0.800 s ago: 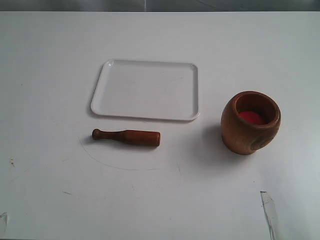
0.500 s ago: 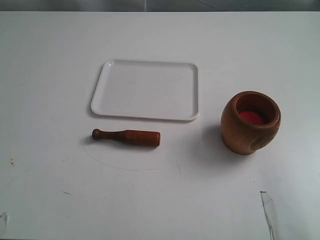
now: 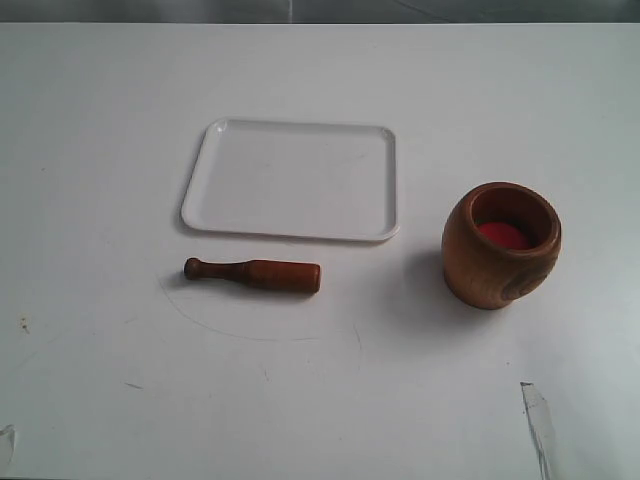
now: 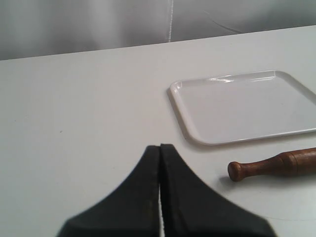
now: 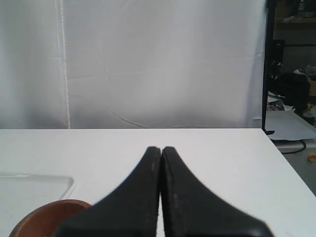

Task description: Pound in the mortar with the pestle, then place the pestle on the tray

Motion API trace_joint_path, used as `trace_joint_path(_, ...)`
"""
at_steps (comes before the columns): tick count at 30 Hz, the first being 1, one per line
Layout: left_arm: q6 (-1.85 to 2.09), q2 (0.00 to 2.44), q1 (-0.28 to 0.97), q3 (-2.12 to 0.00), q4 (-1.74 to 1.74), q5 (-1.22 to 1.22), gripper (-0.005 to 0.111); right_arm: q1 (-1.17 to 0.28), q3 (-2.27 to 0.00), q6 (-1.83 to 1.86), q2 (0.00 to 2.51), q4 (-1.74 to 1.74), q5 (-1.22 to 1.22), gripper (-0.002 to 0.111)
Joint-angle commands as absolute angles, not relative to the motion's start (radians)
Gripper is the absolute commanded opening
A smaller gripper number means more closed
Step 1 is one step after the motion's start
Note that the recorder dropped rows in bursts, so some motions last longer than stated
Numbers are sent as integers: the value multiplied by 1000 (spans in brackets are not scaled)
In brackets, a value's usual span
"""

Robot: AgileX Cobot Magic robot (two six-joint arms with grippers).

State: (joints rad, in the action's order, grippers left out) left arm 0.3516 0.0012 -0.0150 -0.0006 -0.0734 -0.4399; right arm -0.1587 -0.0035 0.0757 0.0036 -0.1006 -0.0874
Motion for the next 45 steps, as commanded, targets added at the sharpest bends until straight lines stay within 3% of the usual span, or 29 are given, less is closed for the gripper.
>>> trace_joint_path(1,343,0,-7,0,-66,-437,0,-152,0,71,0,-96,-90,0)
trace_joint_path(22,343,0,-7,0,-66,-437,0,-152,-5,67,0,-357,15,0)
trace_joint_path(26,343,0,-7,0,-66,-437,0,-152,-174,74,0,-381,-37,0)
trace_joint_path(31,343,0,-7,0,-66,-437,0,-152,-438,246,63,-376,-250,0)
trace_joint_path(37,343,0,-7,0,-66,-437,0,-152,-756,615,331,-533,-566,0)
trace_joint_path(42,343,0,-7,0,-66,-437,0,-152,-1046,986,785,-904,-1025,0)
trace_joint_path(45,343,0,-7,0,-66,-437,0,-157,-1131,1036,1035,-923,-1129,0)
